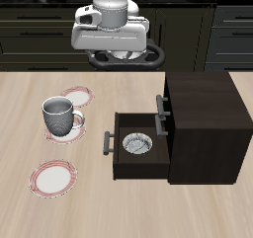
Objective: Place the bowl on the nearest plate relative to the robot
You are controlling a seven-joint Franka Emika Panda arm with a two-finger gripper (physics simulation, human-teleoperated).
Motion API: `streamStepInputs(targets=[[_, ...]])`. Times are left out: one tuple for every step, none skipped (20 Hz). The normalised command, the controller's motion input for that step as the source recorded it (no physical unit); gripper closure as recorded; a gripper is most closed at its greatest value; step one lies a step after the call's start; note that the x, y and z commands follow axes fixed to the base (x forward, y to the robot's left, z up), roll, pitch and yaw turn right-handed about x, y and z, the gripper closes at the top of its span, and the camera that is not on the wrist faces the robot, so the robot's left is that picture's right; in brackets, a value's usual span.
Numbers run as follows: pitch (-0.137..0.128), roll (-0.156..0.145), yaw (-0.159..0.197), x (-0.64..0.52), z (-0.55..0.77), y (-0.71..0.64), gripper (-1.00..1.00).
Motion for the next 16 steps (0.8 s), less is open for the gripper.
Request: streamStepInputs(targets=[[0.022,0.018,-0.009,0.23,-0.06,0.02,-1.0],[-0.002,0.05,0.082,0.45,-0.05,0.12,-1.0],[-0.005,0.075,0.069,0.19,-0.01,0.12,-1.0],[0.0,0.0,0.0,-0.02,0.01,-0.03,-1.0],[0.071,0.198,0.073,0.45,-0.06,0.27,-1.0],[-0.036,-0.081,0.058,0.27,0.06,-0.08,-1.0],[-0.005,0.066,0.085,0.27,-0.04,0.1,-1.0],[0.045,0.034,-0.007,0.31,-0.01,-0.06,-1.0],[0.008,-0.032,-0.027,0.26,-0.02,-0.01,-1.0],[0.006,0.056,0.095,0.22,-0.02,0.05,-1.0],[0.014,0.023,0.001,0.27,-0.02,-0.05,-1.0],[-0.004,0.012,0.173,0.3,-0.07,0.1,-1.0],[-0.021,-0.009,0.143,0.41,0.02,-0.07,-1.0],[-0.027,0.076,0.295,0.27,0.0,0.07,-1.0],[-0.04,-0.049,0.064,0.15,0.08,-0.11,-1.0],[-0.059,0.054,0.259,0.23,0.08,0.02,-1.0]])
